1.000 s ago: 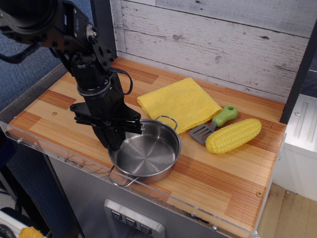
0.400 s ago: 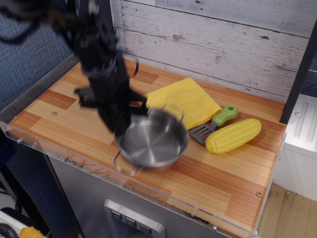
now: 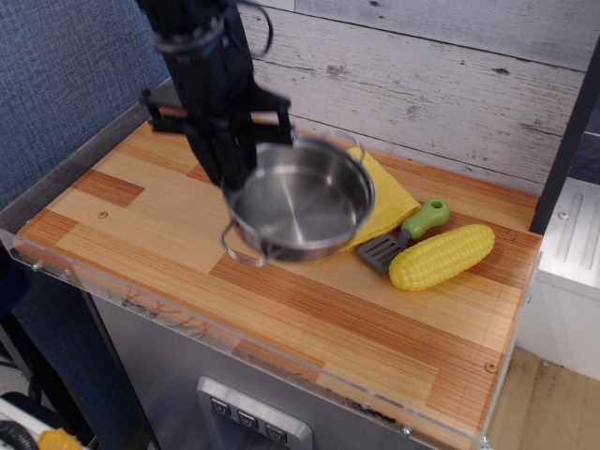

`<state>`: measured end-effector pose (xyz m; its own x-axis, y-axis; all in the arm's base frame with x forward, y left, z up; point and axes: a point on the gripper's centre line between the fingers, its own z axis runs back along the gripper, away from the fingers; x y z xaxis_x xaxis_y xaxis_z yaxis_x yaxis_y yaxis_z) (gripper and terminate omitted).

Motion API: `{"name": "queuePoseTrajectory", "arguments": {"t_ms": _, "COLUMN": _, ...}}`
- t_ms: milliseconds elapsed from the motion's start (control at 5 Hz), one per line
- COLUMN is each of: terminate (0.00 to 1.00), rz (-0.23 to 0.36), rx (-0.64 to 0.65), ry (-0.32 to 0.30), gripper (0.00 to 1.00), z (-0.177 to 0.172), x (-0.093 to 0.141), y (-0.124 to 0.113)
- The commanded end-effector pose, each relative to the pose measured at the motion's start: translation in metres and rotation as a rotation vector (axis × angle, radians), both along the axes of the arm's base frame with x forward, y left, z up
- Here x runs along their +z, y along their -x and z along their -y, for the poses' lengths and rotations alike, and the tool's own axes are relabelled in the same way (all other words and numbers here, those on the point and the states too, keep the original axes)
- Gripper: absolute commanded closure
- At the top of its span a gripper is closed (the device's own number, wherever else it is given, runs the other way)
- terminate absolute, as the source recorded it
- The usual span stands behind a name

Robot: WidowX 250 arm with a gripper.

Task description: Put the pot to the left of the napkin.

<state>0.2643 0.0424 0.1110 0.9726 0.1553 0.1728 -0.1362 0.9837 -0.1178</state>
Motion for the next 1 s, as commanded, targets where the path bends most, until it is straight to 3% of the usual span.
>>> {"name": "queuePoseTrajectory", "arguments": {"t_ms": 0, "terminate": 0.0, "rz": 0.087, "rx": 0.113, "ry": -0.025, "gripper": 1.0, "z": -0.042, "x": 0.033, "y": -0.034}}
{"name": "queuePoseTrajectory", "arguments": {"t_ms": 200, "terminate": 0.0, "rz": 0.084, "rx": 0.143, "ry": -0.022, "gripper": 1.0, "z": -0.056, "x": 0.032, "y": -0.049}}
{"name": "queuePoseTrajectory", "arguments": {"t_ms": 800, "terminate": 0.0, "rz": 0.016, "rx": 0.173, "ry": -0.01, "gripper": 1.0, "z": -0.08, "x": -0.012, "y": -0.075}}
